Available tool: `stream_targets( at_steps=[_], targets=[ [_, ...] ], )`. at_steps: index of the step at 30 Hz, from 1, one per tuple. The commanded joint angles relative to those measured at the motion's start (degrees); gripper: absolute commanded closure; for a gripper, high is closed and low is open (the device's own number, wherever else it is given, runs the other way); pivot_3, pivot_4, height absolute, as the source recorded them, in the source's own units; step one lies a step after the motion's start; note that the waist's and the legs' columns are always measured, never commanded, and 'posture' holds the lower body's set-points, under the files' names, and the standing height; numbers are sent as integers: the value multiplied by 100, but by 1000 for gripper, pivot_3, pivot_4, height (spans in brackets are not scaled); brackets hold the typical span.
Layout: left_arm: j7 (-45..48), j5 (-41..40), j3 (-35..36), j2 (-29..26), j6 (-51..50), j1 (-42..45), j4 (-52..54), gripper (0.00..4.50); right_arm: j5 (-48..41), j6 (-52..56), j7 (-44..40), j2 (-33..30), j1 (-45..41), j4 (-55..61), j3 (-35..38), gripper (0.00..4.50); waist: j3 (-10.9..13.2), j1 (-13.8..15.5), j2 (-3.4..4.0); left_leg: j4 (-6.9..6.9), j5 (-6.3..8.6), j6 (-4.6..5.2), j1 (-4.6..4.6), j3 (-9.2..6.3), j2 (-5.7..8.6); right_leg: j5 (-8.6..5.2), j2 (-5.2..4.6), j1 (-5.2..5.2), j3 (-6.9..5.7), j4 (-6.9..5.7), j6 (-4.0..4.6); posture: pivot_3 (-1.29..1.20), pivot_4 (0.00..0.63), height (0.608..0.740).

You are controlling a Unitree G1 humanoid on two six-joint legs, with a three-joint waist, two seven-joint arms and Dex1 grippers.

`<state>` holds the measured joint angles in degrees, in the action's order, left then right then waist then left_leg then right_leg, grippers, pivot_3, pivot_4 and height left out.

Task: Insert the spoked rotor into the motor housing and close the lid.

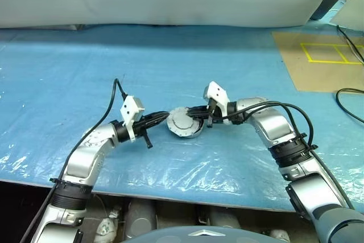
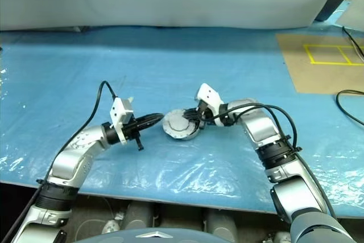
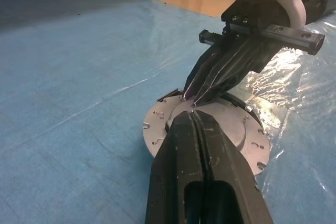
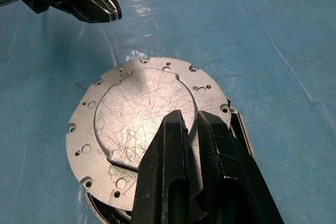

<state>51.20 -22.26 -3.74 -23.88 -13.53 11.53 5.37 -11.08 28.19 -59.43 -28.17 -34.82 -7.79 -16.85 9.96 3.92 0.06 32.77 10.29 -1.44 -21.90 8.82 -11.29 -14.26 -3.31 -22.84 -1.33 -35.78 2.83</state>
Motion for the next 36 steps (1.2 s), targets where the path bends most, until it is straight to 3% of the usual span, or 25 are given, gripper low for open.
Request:
stream_targets(
  at_steps=[1, 4, 7, 17, 18, 24, 36],
  targets=[
    [54, -5, 36, -31, 148, -30, 101, 4500, -215, 271, -213, -194, -56, 67, 254, 4111, 0, 2, 0, 0, 0, 0, 0, 0, 0, 0, 0, 0, 0, 0, 0, 0, 150, 740],
    [39, 6, 15, -18, 145, -9, 103, 4500, -638, 694, -277, -166, -167, 297, 602, 4111, 0, 10, 0, 0, -2, 3, -3, 1, -1, 0, 0, -1, -1, 1, 0, 0, 150, 740],
    [24, -9, -9, 2, 94, 25, 131, 4500, -581, 661, -155, -139, -127, 427, 611, 3534, 0, 4, 0, -1, -10, 16, -5, 1, -1, 0, 1, -4, -1, 1, 0, 0, 150, 740],
    [-33, -65, -3, -17, -83, 30, 287, 4500, -493, 650, -81, 92, 50, 742, 325, 178, 0, 5, 0, 0, -9, 15, -8, 1, -4, 0, 3, -8, -1, 1, 1, 0, 150, 740],
    [-34, -67, 3, -19, -89, 24, 294, 4500, -467, 626, -84, 87, 55, 728, 297, 36, 0, 5, 0, 0, -9, 14, -8, 1, -5, 0, 3, -8, -1, 1, 1, 0, 150, 740],
    [-11, -52, 41, -61, -36, -41, 242, 4500, -46, 251, -27, 12, 54, 532, -11, 36, 0, 4, 0, -1, -6, 9, -7, 1, -5, 0, 4, -8, -1, 0, 0, 0, 150, 740],
    [-110, -33, -26, -34, -112, -52, 316, 4500, -52, 76, -208, 107, 94, 544, -113, 36, 0, 3, 0, 0, -3, 4, -8, 1, -5, 0, 4, -8, -1, 0, 0, 0, 150, 740]
  ],
)
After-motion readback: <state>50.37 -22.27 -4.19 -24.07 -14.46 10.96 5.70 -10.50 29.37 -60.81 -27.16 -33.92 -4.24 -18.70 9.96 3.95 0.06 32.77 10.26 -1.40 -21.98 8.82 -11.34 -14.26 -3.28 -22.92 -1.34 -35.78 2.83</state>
